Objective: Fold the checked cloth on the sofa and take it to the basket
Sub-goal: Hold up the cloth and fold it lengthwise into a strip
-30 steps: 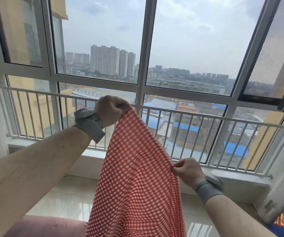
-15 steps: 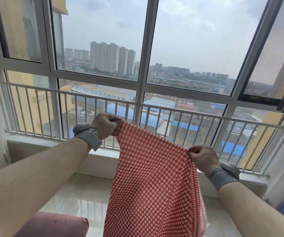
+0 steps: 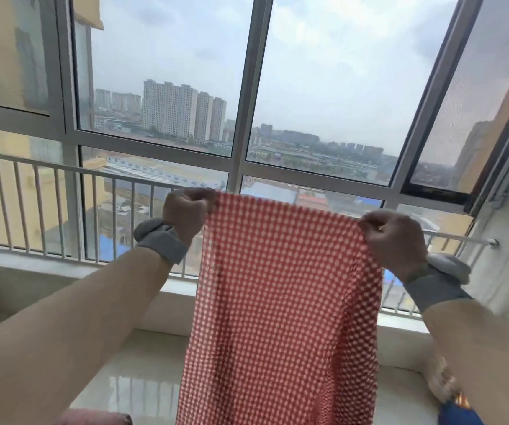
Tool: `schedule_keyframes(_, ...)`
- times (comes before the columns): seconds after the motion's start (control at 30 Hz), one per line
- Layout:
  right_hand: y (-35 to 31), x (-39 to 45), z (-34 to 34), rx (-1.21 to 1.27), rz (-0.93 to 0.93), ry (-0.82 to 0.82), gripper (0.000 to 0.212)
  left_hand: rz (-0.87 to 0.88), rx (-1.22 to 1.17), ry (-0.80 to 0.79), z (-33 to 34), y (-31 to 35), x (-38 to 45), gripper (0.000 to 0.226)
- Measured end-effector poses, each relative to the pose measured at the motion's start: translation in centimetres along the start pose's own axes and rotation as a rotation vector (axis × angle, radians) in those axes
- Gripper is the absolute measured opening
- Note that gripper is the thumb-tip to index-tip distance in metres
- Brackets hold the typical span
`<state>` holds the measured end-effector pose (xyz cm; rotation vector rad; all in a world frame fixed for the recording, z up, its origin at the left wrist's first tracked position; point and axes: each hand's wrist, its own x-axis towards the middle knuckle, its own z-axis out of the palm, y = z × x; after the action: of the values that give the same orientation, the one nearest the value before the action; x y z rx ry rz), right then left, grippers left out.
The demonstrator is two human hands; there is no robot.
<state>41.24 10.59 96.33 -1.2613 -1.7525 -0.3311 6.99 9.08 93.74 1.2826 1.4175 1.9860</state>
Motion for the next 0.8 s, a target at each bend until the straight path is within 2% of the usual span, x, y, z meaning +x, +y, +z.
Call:
schedule_keyframes(0.03,0.1,-0.1,-0.4,-0.006,-0.030,0.059,0.008,0.021,-0.019,0.006,0.0,0.0,0.0,0.027)
schedule_keyframes(0.07,0.2,-0.2,-0.5,-0.044,-0.049,0.020,0.008,0.041,0.017,-0.016,0.0,-0.1,-0.4,0.021)
schedule_keyframes(0.13,0.5,-0.6,0.0,-0.129,-0.033,-0.211,0.010,0.057,0.148,-0.069,0.2,-0.7,-0.8,0.011)
schedule_keyframes(0.17,0.7,-0.8,0.1,-0.128,-0.028,-0.252,0.010,0.051,0.146,-0.064,0.2,-0.9,-0.8,0.010)
schedule_keyframes(0.27,0.6,-0.8,0.0,-0.035,-0.025,-0.023,0.008,0.037,0.027,0.014,0.4,-0.3,-0.3,0.011)
schedule_keyframes(0.3,0.8,-0.7,0.0,-0.042,-0.023,0.007,0.009,0.039,0.045,-0.006,0.3,-0.3,-0.1,0.008)
schedule_keyframes(0.4,1.1,-1.3,0.7,-0.130,0.011,-0.244,0.012,0.001,0.136,-0.126,0.3,-1.2,-0.8,0.010)
schedule_keyframes(0.47,0.8,-1.6,0.8,-0.079,0.012,-0.187,0.010,-0.018,0.070,-0.085,0.1,-0.8,-0.7,0.011)
schedule_keyframes(0.53,0.5,-2.1,0.7,-0.022,0.031,-0.109,0.009,-0.002,0.017,-0.044,-0.1,-0.1,-0.7,0.023)
schedule_keyframes(0.63,0.5,-3.2,1.1,0.050,0.118,-0.169,0.010,-0.038,-0.040,-0.037,-0.3,-0.1,-1.5,0.022)
schedule_keyframes(0.73,-0.1,-3.0,0.9,0.131,0.130,-0.103,0.009,-0.090,-0.115,-0.031,-0.7,0.5,-1.7,0.013)
schedule_keyframes(0.8,-0.1,-3.0,1.1,0.096,0.147,-0.171,0.010,-0.087,-0.086,-0.031,-0.6,0.7,-1.8,0.012)
